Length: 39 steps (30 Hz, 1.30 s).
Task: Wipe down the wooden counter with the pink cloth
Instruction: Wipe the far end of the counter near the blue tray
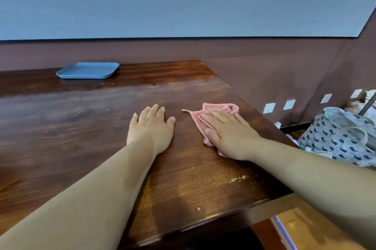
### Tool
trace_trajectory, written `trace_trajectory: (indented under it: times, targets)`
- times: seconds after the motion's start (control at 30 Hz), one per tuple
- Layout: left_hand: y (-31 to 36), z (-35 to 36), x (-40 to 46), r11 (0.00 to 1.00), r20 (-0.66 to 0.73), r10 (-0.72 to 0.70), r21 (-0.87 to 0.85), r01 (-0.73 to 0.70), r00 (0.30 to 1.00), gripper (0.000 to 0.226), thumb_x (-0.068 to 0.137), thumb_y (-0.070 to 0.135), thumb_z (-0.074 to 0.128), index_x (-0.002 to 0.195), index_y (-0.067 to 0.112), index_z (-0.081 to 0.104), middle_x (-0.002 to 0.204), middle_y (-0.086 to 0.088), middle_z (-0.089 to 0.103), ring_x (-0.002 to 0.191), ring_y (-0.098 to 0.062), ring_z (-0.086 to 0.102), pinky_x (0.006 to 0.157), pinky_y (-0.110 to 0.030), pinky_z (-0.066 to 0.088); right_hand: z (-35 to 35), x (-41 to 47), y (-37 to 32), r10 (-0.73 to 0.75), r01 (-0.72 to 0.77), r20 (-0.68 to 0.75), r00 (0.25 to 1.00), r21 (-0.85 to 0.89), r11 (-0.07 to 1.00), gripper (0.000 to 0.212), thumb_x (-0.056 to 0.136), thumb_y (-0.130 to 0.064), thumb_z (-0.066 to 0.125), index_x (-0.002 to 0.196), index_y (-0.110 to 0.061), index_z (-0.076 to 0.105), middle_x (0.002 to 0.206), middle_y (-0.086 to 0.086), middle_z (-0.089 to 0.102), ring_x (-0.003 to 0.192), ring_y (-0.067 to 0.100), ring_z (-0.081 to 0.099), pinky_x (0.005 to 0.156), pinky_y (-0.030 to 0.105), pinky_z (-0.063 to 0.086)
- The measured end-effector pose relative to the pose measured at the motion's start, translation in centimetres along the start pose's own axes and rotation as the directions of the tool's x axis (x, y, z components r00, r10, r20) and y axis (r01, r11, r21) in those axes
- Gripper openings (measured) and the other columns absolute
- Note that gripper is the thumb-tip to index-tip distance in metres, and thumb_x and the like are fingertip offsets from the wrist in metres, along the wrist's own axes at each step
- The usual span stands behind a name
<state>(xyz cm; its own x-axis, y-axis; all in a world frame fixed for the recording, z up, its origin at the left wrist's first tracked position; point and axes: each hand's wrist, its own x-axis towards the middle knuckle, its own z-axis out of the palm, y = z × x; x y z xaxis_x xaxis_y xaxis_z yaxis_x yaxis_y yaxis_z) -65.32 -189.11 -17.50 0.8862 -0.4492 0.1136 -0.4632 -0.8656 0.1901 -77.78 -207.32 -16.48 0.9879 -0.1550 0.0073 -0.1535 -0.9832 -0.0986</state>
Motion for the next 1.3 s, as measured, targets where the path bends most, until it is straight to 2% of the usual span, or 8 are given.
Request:
trace_trajectory:
  times: [0.2,0.37,0.6,0.83,0.9,1.03,1.2,1.3]
  targets:
    - [0.3,-0.3,-0.1,1.000,0.018,-0.012,0.007,0.012,1.000,0.060,0.100,0.052,0.018,0.154,0.024,0.019,0.162,0.006,0.011,0.148,-0.014,0.004,0.120,-0.041,0.003,-1.4,3.8,-1.9,0.115,-0.115,-0.010,0.993,0.000,0.993,0.050,0.106,-0.037,0.021,0.154,-0.029,0.029,0.165,-0.003,0.021,0.150,0.021,0.018,0.119,0.044,0.016]
    - [0.1,0.1,0.1,1.000,0.011,-0.002,0.001,0.002,1.000,0.060,0.100,0.052,0.018,0.153,0.024,0.019,0.162,0.006,0.012,0.149,-0.015,0.005,0.119,-0.042,0.003,0.2,0.8,-1.9,-0.030,0.030,0.015,0.999,0.004,1.000,0.057,0.104,-0.046,0.016,0.159,-0.034,0.016,0.169,-0.007,0.009,0.154,0.013,0.004,0.122,0.044,0.003]
    - [0.3,-0.1,-0.1,1.000,-0.013,0.002,0.007,-0.002,1.000,0.060,0.100,0.051,0.019,0.153,0.023,0.022,0.161,0.004,0.014,0.148,-0.016,0.007,0.119,-0.042,0.005,-1.5,4.0,-3.6,0.070,-0.070,-0.012,0.997,-0.009,0.997,0.050,0.106,-0.037,0.022,0.155,-0.029,0.028,0.165,-0.003,0.022,0.150,0.021,0.019,0.118,0.044,0.016]
    - [0.0,0.3,0.2,1.000,-0.034,0.000,-0.021,-0.001,0.999,0.061,0.099,0.051,0.020,0.153,0.023,0.022,0.161,0.005,0.015,0.148,-0.016,0.008,0.119,-0.042,0.004,0.0,2.1,-3.8,-0.015,0.015,0.015,1.000,-0.005,1.000,0.056,0.105,-0.045,0.017,0.160,-0.034,0.016,0.169,-0.007,0.009,0.154,0.013,0.005,0.123,0.044,0.004]
    - [0.1,-0.1,0.1,0.997,-0.050,0.008,-0.070,-0.011,0.999,0.059,0.100,0.050,0.026,0.152,0.022,0.025,0.160,0.003,0.019,0.148,-0.016,0.012,0.119,-0.042,0.006,-0.4,3.7,-4.3,0.025,-0.025,0.023,0.999,-0.008,1.000,0.055,0.105,-0.043,0.018,0.159,-0.033,0.018,0.169,-0.006,0.010,0.154,0.016,0.008,0.122,0.045,0.007]
    - [-0.8,-1.8,-0.4,0.914,-0.179,-0.047,-0.404,-0.030,0.983,0.054,0.099,0.036,0.046,0.149,0.021,0.033,0.155,0.003,0.032,0.143,-0.016,0.025,0.117,-0.034,0.017,-0.9,5.2,-5.6,0.078,-0.078,0.011,0.997,-0.007,0.997,0.053,0.106,-0.042,0.018,0.158,-0.031,0.022,0.168,-0.003,0.014,0.153,0.020,0.011,0.121,0.048,0.008]
    - [-6.1,-3.8,-1.0,0.990,-0.239,0.026,-0.132,-0.059,0.971,0.052,0.099,0.035,0.046,0.147,0.016,0.037,0.151,-0.005,0.039,0.140,-0.022,0.032,0.115,-0.037,0.023,0.7,3.2,-5.6,-0.046,0.046,0.030,0.998,0.011,0.999,0.058,0.103,-0.047,0.013,0.160,-0.035,0.015,0.169,-0.006,0.006,0.155,0.017,0.003,0.122,0.047,0.002]
    - [-9.4,-4.3,-1.5,0.996,-0.195,-0.067,-0.063,0.056,0.978,0.053,0.101,0.038,0.042,0.148,0.014,0.035,0.153,-0.006,0.036,0.142,-0.025,0.028,0.116,-0.040,0.023,-0.6,5.4,-6.4,0.000,0.000,0.048,0.999,0.002,1.000,0.054,0.105,-0.040,0.018,0.158,-0.033,0.019,0.168,-0.005,0.012,0.153,0.018,0.010,0.120,0.045,0.009]
